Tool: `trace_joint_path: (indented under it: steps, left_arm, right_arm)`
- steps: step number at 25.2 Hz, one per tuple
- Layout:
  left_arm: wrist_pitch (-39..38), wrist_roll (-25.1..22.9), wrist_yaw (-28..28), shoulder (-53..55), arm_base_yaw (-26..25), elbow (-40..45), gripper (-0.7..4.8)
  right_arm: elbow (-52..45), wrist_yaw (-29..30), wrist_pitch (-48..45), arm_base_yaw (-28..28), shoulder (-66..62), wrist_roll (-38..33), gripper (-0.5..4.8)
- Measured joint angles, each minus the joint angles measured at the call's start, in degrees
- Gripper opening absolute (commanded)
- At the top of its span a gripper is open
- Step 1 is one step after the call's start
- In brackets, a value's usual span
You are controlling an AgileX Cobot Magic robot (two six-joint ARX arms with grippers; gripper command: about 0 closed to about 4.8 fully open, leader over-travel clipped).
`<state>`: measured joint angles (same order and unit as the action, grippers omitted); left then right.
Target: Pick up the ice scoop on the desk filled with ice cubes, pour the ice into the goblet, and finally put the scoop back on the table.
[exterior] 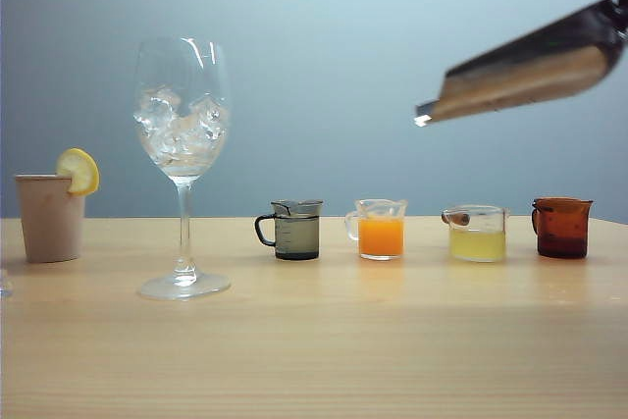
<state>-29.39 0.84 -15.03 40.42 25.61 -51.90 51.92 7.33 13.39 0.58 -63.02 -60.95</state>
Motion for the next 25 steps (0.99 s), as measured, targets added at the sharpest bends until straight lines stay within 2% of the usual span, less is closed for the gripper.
trace_joint_path:
  steps: [5,15,25]
  left_arm:
    - [0.0,0.0,0.0,0.0,0.0,0.0,-0.06]
    - [0.0,0.0,0.0,0.0,0.0,0.0,-0.06]
    - [0.0,0.0,0.0,0.0,0.0,0.0,-0.06]
  right_arm:
    - [-1.8,0.5,0.2,4.1,0.8,1.7,-0.04]
    - [-4.7,5.5,-0.3,18.2,1.6,5.0,-0.04]
    - [-5.0,6.2,-0.3,22.3,1.6,10.0,-0.04]
